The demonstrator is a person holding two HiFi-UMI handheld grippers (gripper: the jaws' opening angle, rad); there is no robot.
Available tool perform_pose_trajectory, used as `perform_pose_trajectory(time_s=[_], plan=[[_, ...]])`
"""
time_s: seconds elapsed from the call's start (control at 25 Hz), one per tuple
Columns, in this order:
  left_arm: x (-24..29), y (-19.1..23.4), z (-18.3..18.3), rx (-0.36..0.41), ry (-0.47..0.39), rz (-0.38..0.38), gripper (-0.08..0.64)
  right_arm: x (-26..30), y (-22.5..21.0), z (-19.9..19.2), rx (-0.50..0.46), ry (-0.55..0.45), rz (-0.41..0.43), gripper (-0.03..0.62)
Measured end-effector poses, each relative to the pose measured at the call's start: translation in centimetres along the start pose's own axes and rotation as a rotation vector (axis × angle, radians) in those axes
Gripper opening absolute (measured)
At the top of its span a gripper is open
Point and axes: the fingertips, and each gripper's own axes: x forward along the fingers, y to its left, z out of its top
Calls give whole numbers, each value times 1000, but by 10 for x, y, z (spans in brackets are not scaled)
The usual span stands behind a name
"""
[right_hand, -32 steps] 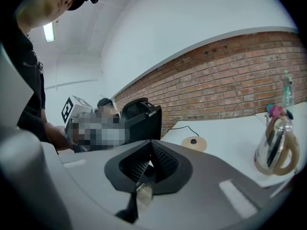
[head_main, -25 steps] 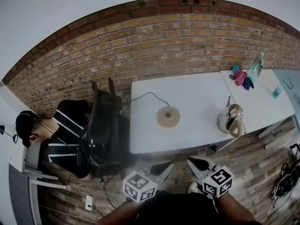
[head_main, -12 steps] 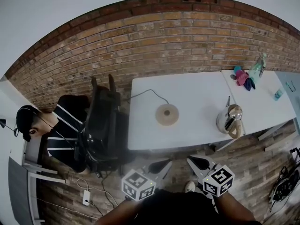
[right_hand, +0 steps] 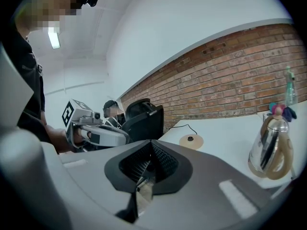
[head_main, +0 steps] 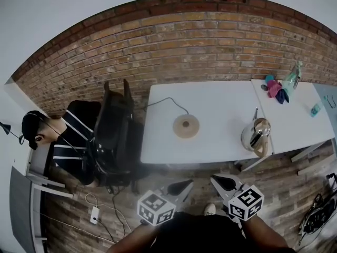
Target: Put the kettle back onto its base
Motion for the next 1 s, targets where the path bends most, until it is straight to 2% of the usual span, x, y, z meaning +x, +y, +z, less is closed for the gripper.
perform_pose_trajectory(time_s=[0.36, 0.68, 1.0], plan=[[20, -16, 0, -33, -32, 64, 2, -25, -18, -5, -20, 15, 60, 28], [36, -26, -14, -69, -9, 128, 2, -38, -31, -14, -17, 23, 120, 28], [48, -34, -17, -69, 12, 153, 2, -45, -49, -19, 5, 13, 138, 28]])
